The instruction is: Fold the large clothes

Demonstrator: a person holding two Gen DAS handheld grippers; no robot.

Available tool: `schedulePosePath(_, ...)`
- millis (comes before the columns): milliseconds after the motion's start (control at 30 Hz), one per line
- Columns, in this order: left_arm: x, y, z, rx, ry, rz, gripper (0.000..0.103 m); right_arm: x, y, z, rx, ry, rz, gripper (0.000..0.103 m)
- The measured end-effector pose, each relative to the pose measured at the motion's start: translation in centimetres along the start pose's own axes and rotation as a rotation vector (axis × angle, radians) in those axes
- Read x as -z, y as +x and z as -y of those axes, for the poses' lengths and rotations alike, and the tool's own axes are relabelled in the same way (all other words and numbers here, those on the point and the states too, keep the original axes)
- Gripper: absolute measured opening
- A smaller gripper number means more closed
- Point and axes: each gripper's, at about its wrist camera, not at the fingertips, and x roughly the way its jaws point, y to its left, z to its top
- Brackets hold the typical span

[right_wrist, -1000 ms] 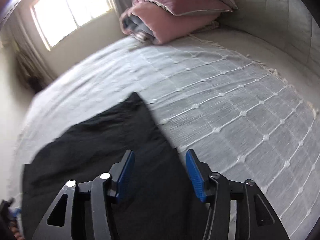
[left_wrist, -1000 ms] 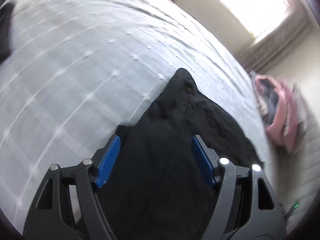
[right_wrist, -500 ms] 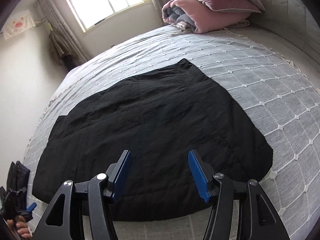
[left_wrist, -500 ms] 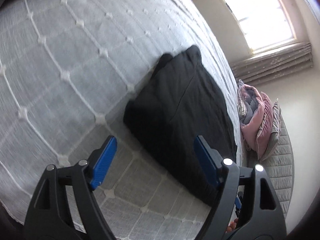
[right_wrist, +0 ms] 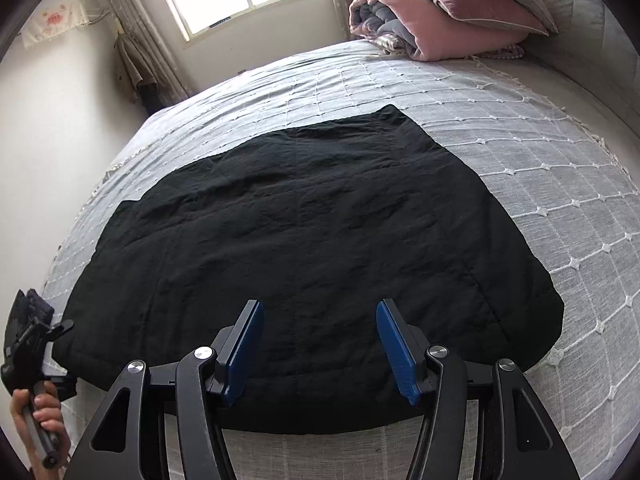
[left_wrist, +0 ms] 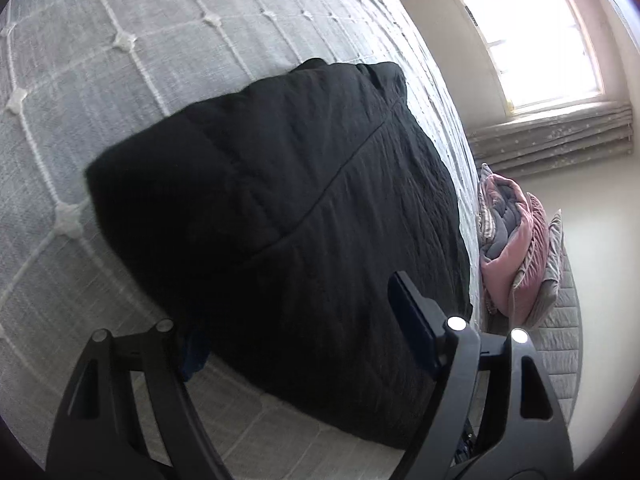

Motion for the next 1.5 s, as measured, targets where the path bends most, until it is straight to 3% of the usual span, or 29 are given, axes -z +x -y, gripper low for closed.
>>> schedulePosePath(67,0.1,0.0,0.4,-0.006,0.018,0.022,0.078,0.0,0.1,-0.2,0.005,-0.014,-0.004,0.06)
schedulePosePath(167,0.0,0.3,0.1,-0.04,0.025,0.036,0.065,0.1,0.5,-0.4,0.0,-0.025,-0.021,0.06)
schedulePosePath(433,-0.4,0.7,-0.2,-0.004,-0.031,0.067,0.065,0.7,1.0,-1.6,0.031,-0.08,-0.022,0.059)
schedulePosePath(600,0.2,-1.0,1.5,-0.004,0.041,0.155,0.037,1.2,2.3,-1.8,0.053,-0.102,-0.063,0.059)
schedulePosePath(700,0.9,-2.5,4.1,0.016,0.151,0.227,0.036,1.4,3.1,-2.1,0.077,-0.126,-0.077,0.059)
schedulePosePath(767,1.0,-2.4,4.9,0.005,0.193,0.228,0.04,1.5,3.6,-2.2,0.091,-0.136,-0.087,0.059)
schedulePosePath(800,0.8,-2.1,4.9,-0.012,0.197,0.212,0.045,1.5,3.7,-2.3,0.096,-0.142,-0.088,0.059)
schedulePosePath(867,0.1,-1.2,4.3,-0.052,0.174,0.175,0.045,1.7,3.7,-2.4,0.105,-0.158,-0.082,0.059)
schedulePosePath(933,-0.6,-0.8,3.5,-0.036,0.146,0.16,0.045,1.8,3.9,-2.4,0.11,-0.17,-0.084,0.059)
schedulePosePath(1033,-0.9,-1.1,3.4,0.002,0.146,0.168,0.032,1.7,4.3,-2.3,0.106,-0.167,-0.094,0.059)
schedulePosePath(1200,0.1,-4.1,6.4,0.079,0.252,0.264,0.024,1.8,4.2,-2.4,0.113,-0.179,-0.095,0.059)
schedulePosePath(1300,0.1,-6.6,7.9,0.12,0.306,0.318,0.023,1.6,3.6,-2.1,0.062,-0.164,-0.095,0.059)
schedulePosePath(1400,-0.1,-9.6,8.0,0.122,0.346,0.417,0.023,1.4,3.2,-1.6,0.036,-0.155,-0.092,0.057)
schedulePosePath(1500,-1.2,-10.7,7.2,0.106,0.333,0.434,0.023,1.4,3.4,-2.0,0.02,-0.18,-0.101,0.057)
